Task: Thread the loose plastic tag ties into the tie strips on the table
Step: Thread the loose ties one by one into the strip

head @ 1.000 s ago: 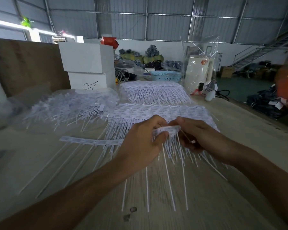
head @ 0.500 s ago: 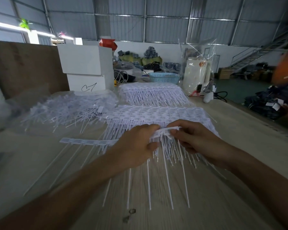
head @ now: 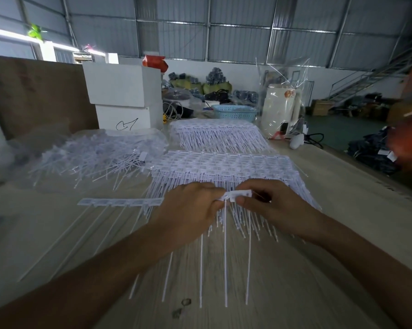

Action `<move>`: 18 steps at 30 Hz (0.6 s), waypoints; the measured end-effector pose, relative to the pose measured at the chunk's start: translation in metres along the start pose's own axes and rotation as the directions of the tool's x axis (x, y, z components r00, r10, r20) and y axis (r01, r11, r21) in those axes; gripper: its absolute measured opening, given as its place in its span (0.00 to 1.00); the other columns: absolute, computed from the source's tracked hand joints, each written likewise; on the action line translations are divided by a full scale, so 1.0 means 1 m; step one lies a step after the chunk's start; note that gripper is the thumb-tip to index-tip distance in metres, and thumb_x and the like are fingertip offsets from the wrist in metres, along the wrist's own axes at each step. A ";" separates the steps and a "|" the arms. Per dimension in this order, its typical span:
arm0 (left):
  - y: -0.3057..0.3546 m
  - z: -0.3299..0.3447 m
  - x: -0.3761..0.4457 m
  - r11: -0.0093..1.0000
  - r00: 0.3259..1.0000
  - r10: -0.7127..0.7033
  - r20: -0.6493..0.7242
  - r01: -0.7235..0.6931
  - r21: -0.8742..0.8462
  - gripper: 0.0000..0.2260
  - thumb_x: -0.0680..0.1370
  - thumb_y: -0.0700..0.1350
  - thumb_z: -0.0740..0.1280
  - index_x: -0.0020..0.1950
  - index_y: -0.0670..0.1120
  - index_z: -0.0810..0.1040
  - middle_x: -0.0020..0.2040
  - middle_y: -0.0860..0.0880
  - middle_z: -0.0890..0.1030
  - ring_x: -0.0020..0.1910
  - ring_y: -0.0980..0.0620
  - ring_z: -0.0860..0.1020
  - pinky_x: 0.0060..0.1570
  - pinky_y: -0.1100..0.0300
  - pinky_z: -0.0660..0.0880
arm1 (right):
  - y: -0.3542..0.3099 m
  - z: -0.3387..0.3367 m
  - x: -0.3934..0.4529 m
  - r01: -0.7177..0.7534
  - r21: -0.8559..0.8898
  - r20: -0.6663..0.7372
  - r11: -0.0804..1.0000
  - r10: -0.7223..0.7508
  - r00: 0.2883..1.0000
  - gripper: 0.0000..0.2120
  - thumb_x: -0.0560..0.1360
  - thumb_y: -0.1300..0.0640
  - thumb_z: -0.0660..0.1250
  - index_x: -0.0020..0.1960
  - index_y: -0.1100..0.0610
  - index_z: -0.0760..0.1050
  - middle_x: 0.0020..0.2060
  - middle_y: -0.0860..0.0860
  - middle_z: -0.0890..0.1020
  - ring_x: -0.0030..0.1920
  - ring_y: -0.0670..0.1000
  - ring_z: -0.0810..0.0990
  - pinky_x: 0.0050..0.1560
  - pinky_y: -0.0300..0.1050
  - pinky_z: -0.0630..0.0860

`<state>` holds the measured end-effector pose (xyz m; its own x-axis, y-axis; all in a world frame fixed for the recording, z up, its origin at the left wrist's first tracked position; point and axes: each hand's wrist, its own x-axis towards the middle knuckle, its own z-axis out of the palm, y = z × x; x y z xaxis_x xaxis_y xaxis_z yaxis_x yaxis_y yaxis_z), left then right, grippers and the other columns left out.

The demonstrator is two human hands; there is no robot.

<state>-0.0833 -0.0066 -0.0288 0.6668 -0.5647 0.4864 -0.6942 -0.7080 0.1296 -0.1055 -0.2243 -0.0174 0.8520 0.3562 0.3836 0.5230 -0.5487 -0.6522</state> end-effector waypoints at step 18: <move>-0.002 0.008 0.001 0.976 0.999 -0.029 0.025 0.034 -0.215 0.11 0.81 0.55 0.66 0.60 0.53 0.78 0.39 0.51 0.81 0.38 0.52 0.79 0.43 0.55 0.77 | 0.013 -0.011 0.004 0.044 -0.285 -0.103 0.958 -0.077 0.992 0.07 0.78 0.56 0.69 0.42 0.50 0.81 0.35 0.48 0.81 0.35 0.46 0.76 0.36 0.34 0.66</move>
<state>-0.0790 -0.0093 -0.0358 0.6935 -0.5541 0.4604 -0.7131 -0.6190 0.3292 -0.0950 -0.2386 -0.0176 0.8072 0.3177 0.4975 0.5450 -0.7249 -0.4213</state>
